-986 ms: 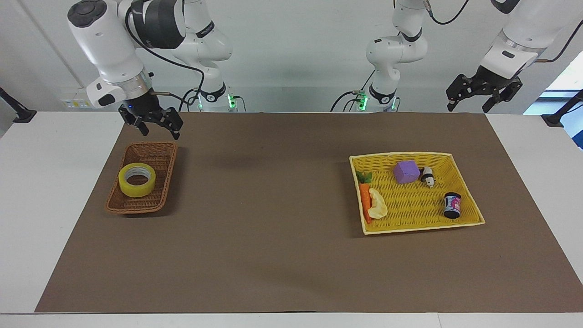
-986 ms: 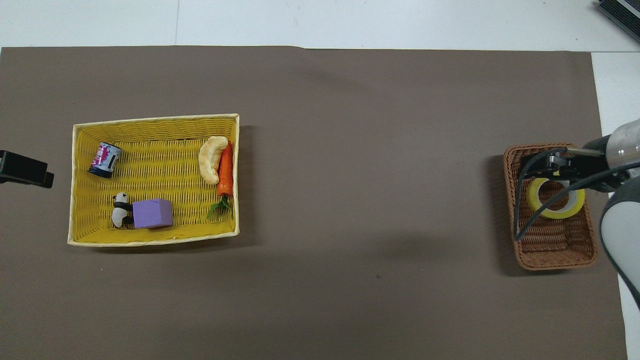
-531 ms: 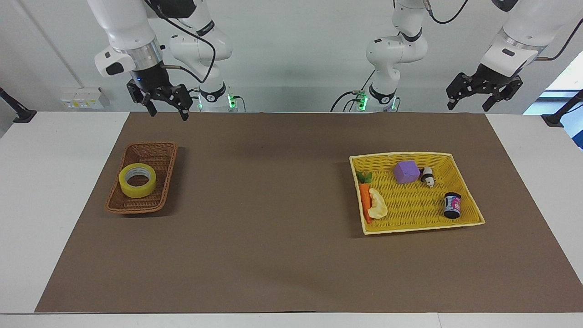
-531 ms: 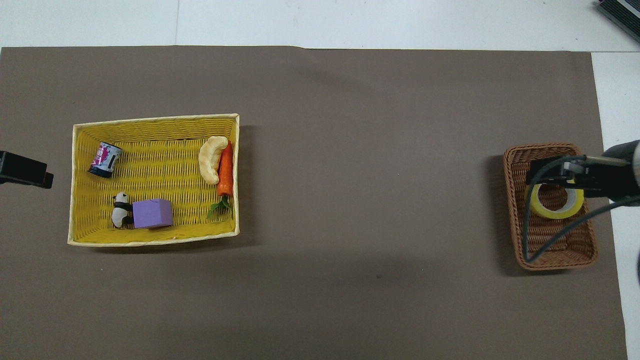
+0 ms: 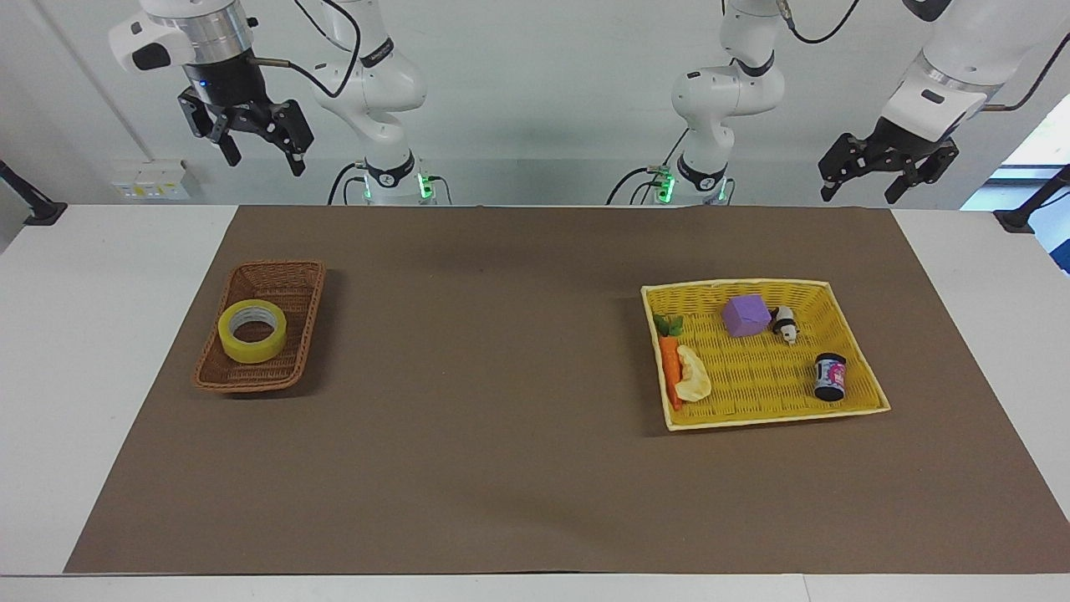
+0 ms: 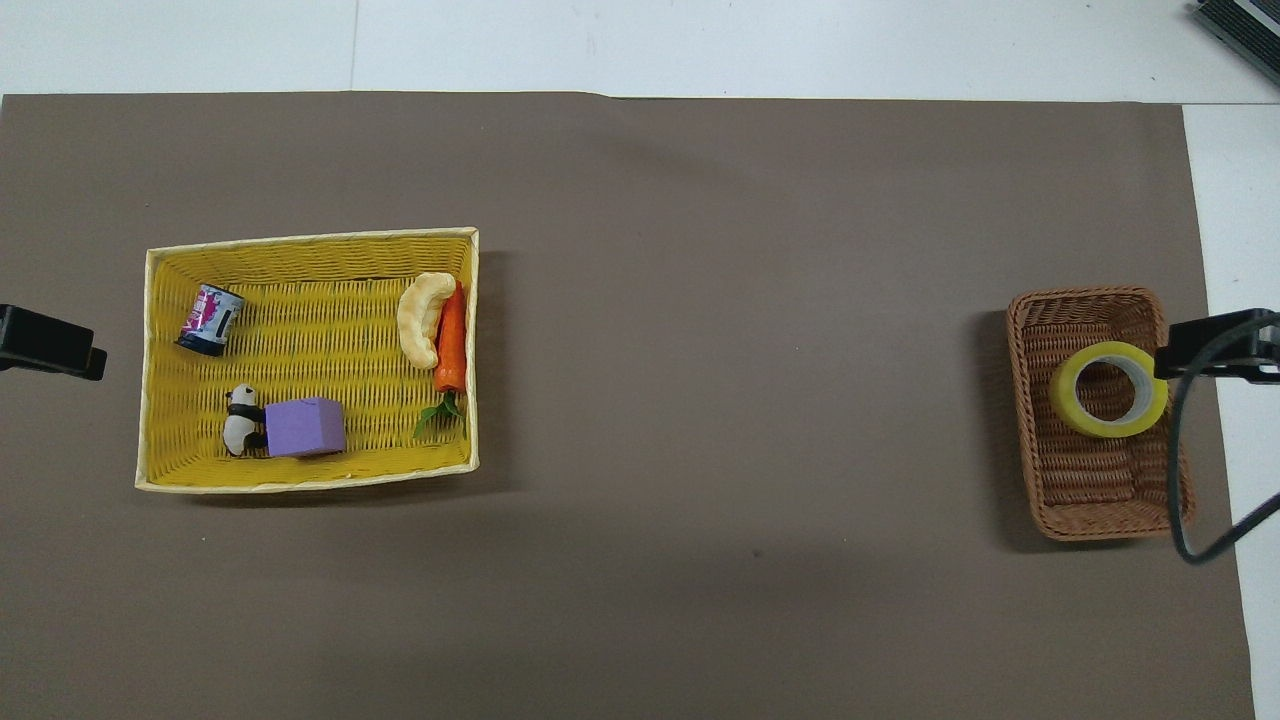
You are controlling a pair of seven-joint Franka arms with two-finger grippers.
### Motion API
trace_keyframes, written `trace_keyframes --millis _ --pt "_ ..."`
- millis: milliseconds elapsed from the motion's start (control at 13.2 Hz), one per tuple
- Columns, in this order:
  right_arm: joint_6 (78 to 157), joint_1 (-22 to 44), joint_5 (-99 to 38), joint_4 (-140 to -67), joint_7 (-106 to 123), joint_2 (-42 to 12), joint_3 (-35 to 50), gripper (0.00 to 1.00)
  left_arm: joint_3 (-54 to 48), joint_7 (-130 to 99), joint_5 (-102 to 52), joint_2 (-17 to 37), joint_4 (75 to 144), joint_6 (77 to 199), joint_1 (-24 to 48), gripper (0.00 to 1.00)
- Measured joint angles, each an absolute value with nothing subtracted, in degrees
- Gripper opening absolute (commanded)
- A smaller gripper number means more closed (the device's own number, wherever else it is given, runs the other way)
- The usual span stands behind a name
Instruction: Move tape to another basket
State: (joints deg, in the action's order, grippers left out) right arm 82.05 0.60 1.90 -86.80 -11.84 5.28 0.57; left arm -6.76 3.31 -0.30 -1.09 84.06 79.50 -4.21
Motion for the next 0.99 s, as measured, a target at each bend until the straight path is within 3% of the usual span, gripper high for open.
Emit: trace_keyframes --millis 986 --pt "80.97 0.22 0.08 -87.02 -11.78 4.96 -0.03 1.0 -6.76 3.28 -0.3 -1.09 84.06 79.39 -4.21 1.0"
